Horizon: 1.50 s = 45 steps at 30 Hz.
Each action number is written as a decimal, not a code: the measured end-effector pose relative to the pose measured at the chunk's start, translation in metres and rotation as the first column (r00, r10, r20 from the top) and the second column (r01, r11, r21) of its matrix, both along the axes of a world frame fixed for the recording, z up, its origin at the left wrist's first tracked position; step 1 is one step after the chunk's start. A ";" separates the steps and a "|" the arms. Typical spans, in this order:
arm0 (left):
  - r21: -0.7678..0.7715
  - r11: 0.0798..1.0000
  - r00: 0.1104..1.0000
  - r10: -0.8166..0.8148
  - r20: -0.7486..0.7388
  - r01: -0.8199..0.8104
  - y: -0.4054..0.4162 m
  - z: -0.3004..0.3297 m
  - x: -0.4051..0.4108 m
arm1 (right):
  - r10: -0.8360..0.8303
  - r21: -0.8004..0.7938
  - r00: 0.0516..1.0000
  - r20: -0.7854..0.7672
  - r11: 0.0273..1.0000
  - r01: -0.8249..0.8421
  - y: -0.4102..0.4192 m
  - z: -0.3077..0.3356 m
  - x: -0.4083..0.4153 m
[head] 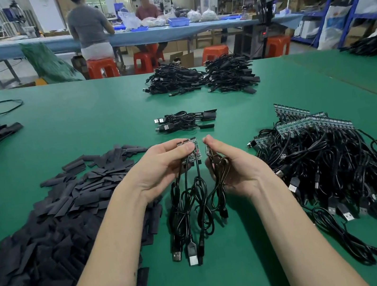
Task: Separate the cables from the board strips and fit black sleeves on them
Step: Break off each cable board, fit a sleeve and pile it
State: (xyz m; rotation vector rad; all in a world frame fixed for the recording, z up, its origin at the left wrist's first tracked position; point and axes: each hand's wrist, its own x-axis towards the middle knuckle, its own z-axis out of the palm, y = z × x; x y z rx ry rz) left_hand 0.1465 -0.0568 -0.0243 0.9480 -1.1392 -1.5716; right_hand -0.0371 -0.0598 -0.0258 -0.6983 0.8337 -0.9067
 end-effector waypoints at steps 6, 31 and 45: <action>-0.508 0.846 0.628 0.487 0.607 -0.165 -0.008 -0.006 -0.006 | -0.347 -0.267 0.918 -0.195 0.919 0.291 -0.008 0.007 -0.013; -0.157 0.988 0.960 0.049 0.277 -0.005 0.004 -0.010 -0.055 | -0.627 -0.025 0.778 0.033 0.778 0.628 -0.014 -0.006 0.008; -0.017 0.999 0.955 0.040 0.293 -0.037 0.005 -0.005 -0.047 | -0.540 -0.447 0.744 -0.393 0.820 0.358 -0.013 0.021 -0.004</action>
